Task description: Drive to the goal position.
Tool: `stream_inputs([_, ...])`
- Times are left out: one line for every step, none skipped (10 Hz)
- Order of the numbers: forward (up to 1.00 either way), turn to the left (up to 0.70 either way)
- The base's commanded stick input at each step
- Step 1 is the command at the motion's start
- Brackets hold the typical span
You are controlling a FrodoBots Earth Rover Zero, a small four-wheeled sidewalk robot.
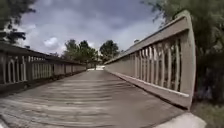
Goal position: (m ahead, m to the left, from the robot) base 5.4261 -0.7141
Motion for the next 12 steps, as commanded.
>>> stream_inputs([0.7, 0.0])
stream_inputs([0.7, 0.12])
stream_inputs([0.7, 0.35])
stream_inputs([0.7, 0.07])
stream_inputs([0.7, 0.02])
stream_inputs([0.7, 0.0])
stream_inputs([0.7, 0.0])
stream_inputs([0.7, 0.0])
stream_inputs([0.7, 0.0])
stream_inputs([0.7, 0.0])
stream_inputs([0.7, 0.0])
stream_inputs([0.7, 0.0])
